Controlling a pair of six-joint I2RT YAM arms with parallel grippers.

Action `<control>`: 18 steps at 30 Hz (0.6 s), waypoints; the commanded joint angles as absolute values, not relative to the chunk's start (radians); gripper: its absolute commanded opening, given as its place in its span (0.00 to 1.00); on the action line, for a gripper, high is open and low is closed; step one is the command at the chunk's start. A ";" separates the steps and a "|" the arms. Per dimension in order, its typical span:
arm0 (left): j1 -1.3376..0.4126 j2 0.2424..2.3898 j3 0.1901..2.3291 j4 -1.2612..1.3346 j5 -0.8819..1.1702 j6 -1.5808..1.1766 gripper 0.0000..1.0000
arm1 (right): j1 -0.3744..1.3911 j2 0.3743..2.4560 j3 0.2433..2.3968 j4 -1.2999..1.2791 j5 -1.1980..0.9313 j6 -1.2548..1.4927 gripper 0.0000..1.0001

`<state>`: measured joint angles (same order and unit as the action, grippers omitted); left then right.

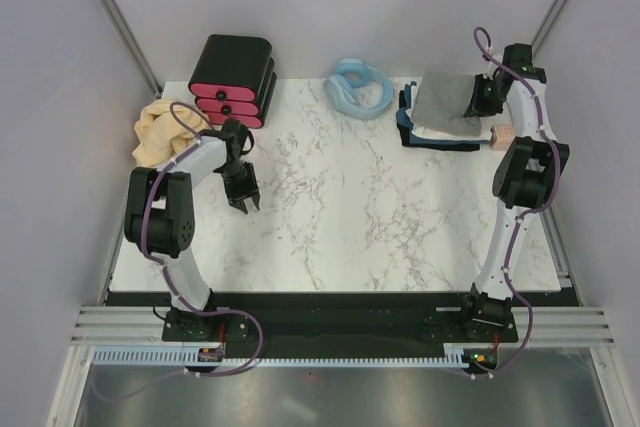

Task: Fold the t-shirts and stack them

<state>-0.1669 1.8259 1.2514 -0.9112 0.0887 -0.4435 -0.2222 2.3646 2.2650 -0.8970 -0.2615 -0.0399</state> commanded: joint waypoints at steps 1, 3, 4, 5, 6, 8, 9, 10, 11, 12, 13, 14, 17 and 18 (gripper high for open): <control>-0.183 1.845 1.253 -0.904 0.101 -0.407 0.42 | -0.244 2.319 2.278 -0.861 -0.193 -0.022 0.25; -0.190 1.847 1.253 -0.905 0.101 -0.407 0.42 | -0.244 2.301 2.279 -0.854 -0.157 -0.008 0.40; -0.192 1.847 1.250 -0.905 0.098 -0.407 0.42 | -0.244 2.295 2.283 -0.853 -0.155 -0.006 0.46; -0.196 1.845 1.249 -0.905 0.097 -0.407 0.42 | -0.244 2.286 2.283 -0.850 -0.159 -0.002 0.47; -0.196 1.847 1.244 -0.904 0.095 -0.407 0.42 | -0.244 2.264 2.281 -0.845 -0.156 -0.002 0.46; -0.199 1.848 1.241 -0.904 0.100 -0.407 0.42 | -0.244 2.243 2.283 -0.838 -0.152 -0.002 0.46; -0.198 1.847 1.236 -0.904 0.100 -0.408 0.41 | -0.244 2.221 2.284 -0.838 -0.131 -0.002 0.46; -0.201 1.845 1.235 -0.904 0.100 -0.407 0.42 | -0.244 2.209 2.280 -0.836 -0.124 -0.002 0.46; -0.202 1.845 1.235 -0.902 0.098 -0.407 0.41 | -0.244 2.200 2.275 -0.835 -0.120 -0.002 0.45; -0.202 1.841 1.235 -0.903 0.098 -0.407 0.41 | -0.244 2.178 2.272 -0.833 -0.101 0.002 0.45; -0.204 1.839 1.235 -0.905 0.095 -0.407 0.41 | -0.244 2.168 2.260 -0.825 -0.085 0.024 0.45; -0.204 1.836 1.235 -0.905 0.095 -0.407 0.41 | -0.244 2.155 2.252 -0.824 -0.068 0.028 0.44; -0.204 1.825 1.238 -0.904 0.097 -0.408 0.41 | -0.244 2.102 2.223 -0.807 -0.077 0.035 0.39; -0.204 1.824 1.239 -0.904 0.100 -0.408 0.41 | -0.241 2.070 2.212 -0.799 -0.089 0.038 0.37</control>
<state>-0.1989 1.8431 1.2366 -0.9108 0.0887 -0.4431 -0.2398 2.1937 2.2425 -0.8520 -0.1074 0.0090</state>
